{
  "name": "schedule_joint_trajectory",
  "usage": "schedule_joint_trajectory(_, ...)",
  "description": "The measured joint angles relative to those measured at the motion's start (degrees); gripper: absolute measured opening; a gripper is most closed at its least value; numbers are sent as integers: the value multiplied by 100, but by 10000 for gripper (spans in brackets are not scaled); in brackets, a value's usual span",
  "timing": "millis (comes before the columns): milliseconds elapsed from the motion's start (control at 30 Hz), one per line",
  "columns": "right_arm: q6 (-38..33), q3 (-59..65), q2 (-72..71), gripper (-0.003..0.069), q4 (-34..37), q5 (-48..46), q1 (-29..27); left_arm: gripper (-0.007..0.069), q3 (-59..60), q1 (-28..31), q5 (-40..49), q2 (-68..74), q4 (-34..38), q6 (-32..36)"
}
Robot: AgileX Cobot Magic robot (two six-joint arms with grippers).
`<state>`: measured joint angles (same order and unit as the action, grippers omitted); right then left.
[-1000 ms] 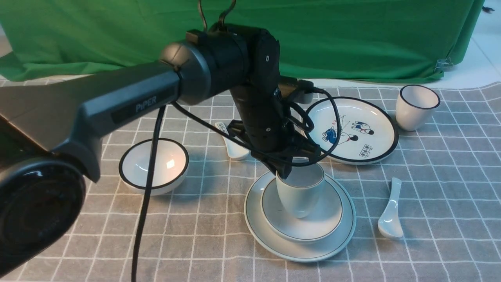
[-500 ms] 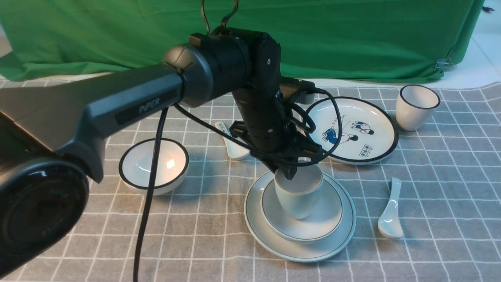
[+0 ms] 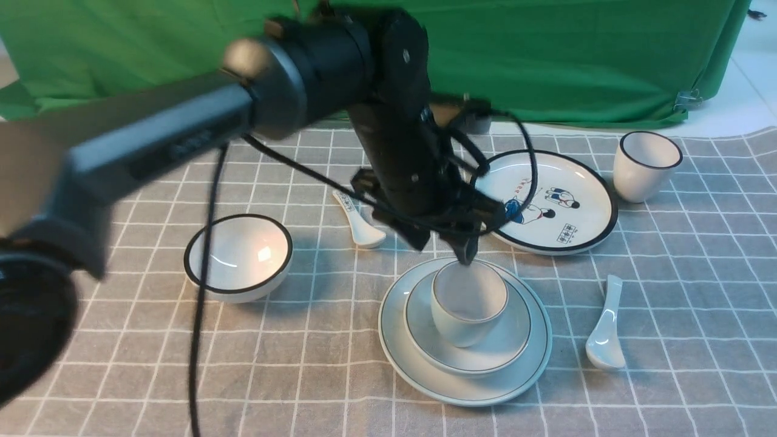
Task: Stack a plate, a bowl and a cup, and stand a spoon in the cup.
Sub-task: Use the left arm to put the blue teacup into the blue rice bowl in the middle, then use the right arm to grab a blue soup spoon
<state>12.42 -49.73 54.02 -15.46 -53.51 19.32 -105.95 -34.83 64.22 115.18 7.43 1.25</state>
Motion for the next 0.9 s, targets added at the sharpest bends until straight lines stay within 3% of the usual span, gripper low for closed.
schedule_joint_trajectory(67,-356,-251,324,35,266,-79,-521,349,0,0,52,-332,-205,5)
schedule_joint_trajectory(133,-1021,-554,799,35,1058,-143,-1217,222,19,0,142,-744,-464,-13)
schedule_joint_trajectory(167,-1084,-602,892,35,1146,-143,-1278,210,26,0,142,-786,-481,-10)
schedule_joint_trajectory(200,-1502,-739,1222,36,1893,-160,-1702,125,112,0,148,-1087,-574,-16)
schedule_joint_trajectory(300,-2103,-930,1886,65,2743,-102,-1984,29,536,0,68,-1809,-629,-17)
schedule_joint_trajectory(400,-2267,-1035,2479,140,2861,213,-1844,11,1238,0,-303,-2519,-629,-55)
schedule_joint_trajectory(600,-1782,-1364,3703,393,2554,984,-1321,10,3285,0,-1583,-3985,-629,-366)
schedule_joint_trajectory(667,-1736,-1553,4027,447,2486,1088,-1239,10,3741,0,-1867,-4315,-629,-501)
schedule_joint_trajectory(900,-1495,-2314,5106,503,2324,1237,-1126,10,5044,0,-2304,-5223,-781,-986)
